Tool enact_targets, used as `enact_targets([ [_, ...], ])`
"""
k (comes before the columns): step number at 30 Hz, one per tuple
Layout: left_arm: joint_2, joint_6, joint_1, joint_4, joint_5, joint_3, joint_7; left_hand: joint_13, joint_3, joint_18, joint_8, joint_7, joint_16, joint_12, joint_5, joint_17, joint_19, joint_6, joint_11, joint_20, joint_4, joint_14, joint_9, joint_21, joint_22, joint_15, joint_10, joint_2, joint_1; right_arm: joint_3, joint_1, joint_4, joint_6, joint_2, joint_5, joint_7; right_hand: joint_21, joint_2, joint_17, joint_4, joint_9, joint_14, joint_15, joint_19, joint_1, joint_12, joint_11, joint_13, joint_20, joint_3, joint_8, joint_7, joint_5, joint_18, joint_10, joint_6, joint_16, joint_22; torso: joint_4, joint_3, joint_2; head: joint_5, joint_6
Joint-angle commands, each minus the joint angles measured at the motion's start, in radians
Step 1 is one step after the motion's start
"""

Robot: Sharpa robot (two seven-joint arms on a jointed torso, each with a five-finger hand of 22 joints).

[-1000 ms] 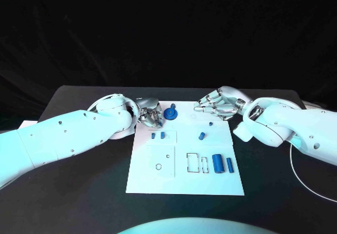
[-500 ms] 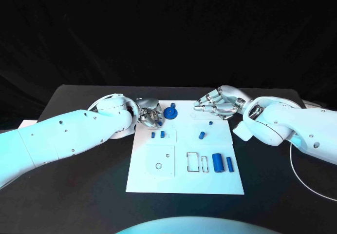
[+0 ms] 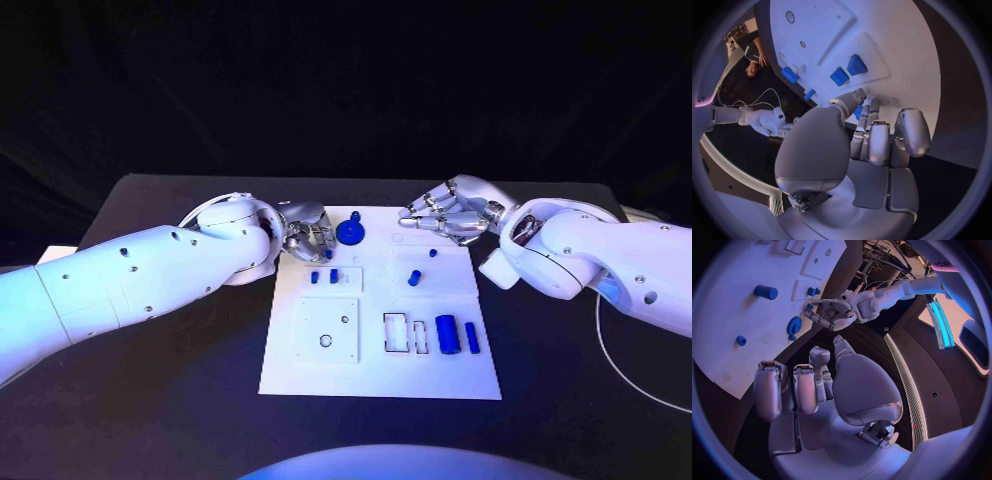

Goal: Assemble the parts on the task board

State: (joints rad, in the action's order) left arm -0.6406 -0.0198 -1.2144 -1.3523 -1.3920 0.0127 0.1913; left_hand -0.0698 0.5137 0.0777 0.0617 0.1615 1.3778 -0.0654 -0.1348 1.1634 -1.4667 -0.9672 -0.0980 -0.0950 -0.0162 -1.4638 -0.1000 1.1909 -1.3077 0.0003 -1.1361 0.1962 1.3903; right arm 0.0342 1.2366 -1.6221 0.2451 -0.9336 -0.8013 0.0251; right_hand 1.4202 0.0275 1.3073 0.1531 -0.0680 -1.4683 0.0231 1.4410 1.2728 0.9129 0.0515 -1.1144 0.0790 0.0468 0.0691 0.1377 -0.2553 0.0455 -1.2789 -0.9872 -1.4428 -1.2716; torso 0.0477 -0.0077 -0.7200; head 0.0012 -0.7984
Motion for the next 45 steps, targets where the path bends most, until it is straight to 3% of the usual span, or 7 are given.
enact_targets([
  [1, -0.003, -0.018, 0.000, -0.005, 0.002, -0.001, -0.001, 0.002, 0.008, -0.003, -0.001, 0.002, -0.002, 0.005, 0.001, -0.003, -0.018, 0.011, -0.001, -0.007, 0.001, -0.029, 0.004, -0.007, -0.076, 0.007, 0.010, 0.000, -0.010, 0.000, -0.001, 0.005, -0.005, 0.000, -0.003, 0.004, -0.014, 0.003, 0.066, -0.006, -0.001, -0.059, 0.000, -0.017, 0.009, -0.038, 0.002, 0.027, 0.002, 0.004, 0.000, 0.004, -0.004, 0.022, 0.026, -0.003, 0.010, 0.021, -0.0004, -0.0006, 0.000, -0.001, 0.001],
  [7, -0.031, -0.006, 0.000, -0.026, 0.038, -0.004, -0.008, 0.006, -0.010, 0.003, 0.001, -0.010, -0.008, 0.004, 0.002, -0.017, -0.009, 0.031, -0.004, -0.011, 0.008, -0.025, 0.019, -0.043, -0.059, 0.011, 0.051, 0.011, -0.021, 0.000, -0.001, 0.029, 0.004, -0.005, -0.032, -0.006, -0.124, 0.014, -0.072, -0.019, -0.001, -0.020, -0.007, -0.094, 0.058, -0.407, 0.014, 0.306, 0.005, -0.001, 0.001, 0.014, 0.001, 0.055, 0.222, 0.005, 0.134, 0.195, -0.0009, -0.0019, 0.001, -0.004, 0.002],
  [10, -0.062, -0.002, -0.004, -0.046, 0.088, -0.010, -0.010, 0.005, -0.029, 0.006, 0.001, -0.024, -0.009, 0.002, 0.001, -0.023, -0.006, 0.040, -0.006, -0.013, 0.012, -0.023, 0.026, -0.056, -0.053, 0.012, 0.064, 0.011, -0.024, 0.000, 0.000, 0.034, 0.001, -0.013, -0.091, -0.011, -0.139, 0.011, -0.116, -0.067, -0.005, -0.015, -0.009, -0.095, 0.148, -0.546, 0.021, 0.434, 0.007, -0.038, 0.010, 0.016, 0.061, 0.057, 0.268, -0.021, 0.175, 0.213, -0.0013, -0.0018, 0.002, -0.008, 0.005],
  [14, -0.116, -0.042, -0.020, -0.067, 0.240, -0.018, -0.062, 0.004, -0.038, 0.028, 0.019, -0.015, -0.060, -0.004, 0.000, -0.118, 0.030, 0.003, -0.007, -0.016, 0.020, 0.010, 0.024, -0.182, 0.007, 0.013, 0.070, -0.006, -0.014, -0.001, 0.002, 0.028, -0.020, -0.029, -0.214, -0.043, -0.142, -0.008, -0.136, -0.123, -0.001, -0.024, -0.015, -0.079, 0.224, -0.715, 0.025, 0.667, 0.016, -0.114, 0.003, 0.013, 0.094, 0.055, 0.207, -0.060, 0.198, 0.210, -0.0016, 0.0007, 0.004, -0.012, 0.011],
  [25, -0.207, -0.167, -0.028, -0.112, 1.072, -0.006, -0.333, -0.005, 0.000, 0.103, 0.047, 0.011, -0.311, -0.069, 0.000, -0.518, 0.225, -0.067, -0.005, -0.014, 0.049, 0.217, 0.027, -0.657, 0.231, 0.012, -0.004, -0.046, 0.025, -0.001, 0.006, 0.010, -0.098, -0.039, -0.750, -0.248, -0.142, -0.053, -0.147, -0.155, 0.000, -0.032, -0.015, -0.067, 0.198, -0.803, 0.020, 0.862, 0.018, -0.213, -0.003, -0.006, 0.107, 0.054, 0.163, -0.103, 0.205, 0.207, -0.0025, -0.0020, 0.007, -0.018, 0.024],
  [30, -0.230, -0.157, -0.017, -0.154, 1.327, 0.005, -0.385, -0.017, -0.020, 0.106, 0.054, 0.005, -0.331, -0.106, 0.001, -0.553, 0.241, -0.081, 0.006, -0.011, 0.051, 0.237, 0.028, -0.683, 0.244, 0.007, -0.038, -0.054, 0.019, -0.001, 0.003, -0.005, -0.126, -0.030, -0.883, -0.305, -0.155, -0.073, -0.157, -0.155, 0.001, -0.033, -0.004, -0.071, 0.182, -0.821, 0.012, 0.922, 0.010, -0.251, -0.005, -0.015, 0.126, 0.057, 0.158, -0.106, 0.213, 0.226, -0.0015, -0.0018, 0.008, -0.034, 0.026],
  [45, -0.263, -0.159, -0.003, -0.205, 1.446, 0.010, -0.446, -0.021, -0.032, 0.105, 0.055, 0.004, -0.338, -0.119, 0.000, -0.569, 0.243, -0.083, 0.008, -0.010, 0.051, 0.244, 0.029, -0.689, 0.249, 0.006, -0.039, -0.058, 0.013, -0.001, -0.020, 0.014, -0.167, 0.021, -0.966, -0.317, -0.175, -0.103, -0.181, -0.151, 0.002, -0.031, 0.005, -0.078, 0.158, -0.837, 0.012, 0.994, 0.001, -0.299, -0.006, -0.018, 0.149, 0.061, 0.168, -0.097, 0.233, 0.252, -0.0014, -0.0020, 0.006, -0.036, 0.024],
])
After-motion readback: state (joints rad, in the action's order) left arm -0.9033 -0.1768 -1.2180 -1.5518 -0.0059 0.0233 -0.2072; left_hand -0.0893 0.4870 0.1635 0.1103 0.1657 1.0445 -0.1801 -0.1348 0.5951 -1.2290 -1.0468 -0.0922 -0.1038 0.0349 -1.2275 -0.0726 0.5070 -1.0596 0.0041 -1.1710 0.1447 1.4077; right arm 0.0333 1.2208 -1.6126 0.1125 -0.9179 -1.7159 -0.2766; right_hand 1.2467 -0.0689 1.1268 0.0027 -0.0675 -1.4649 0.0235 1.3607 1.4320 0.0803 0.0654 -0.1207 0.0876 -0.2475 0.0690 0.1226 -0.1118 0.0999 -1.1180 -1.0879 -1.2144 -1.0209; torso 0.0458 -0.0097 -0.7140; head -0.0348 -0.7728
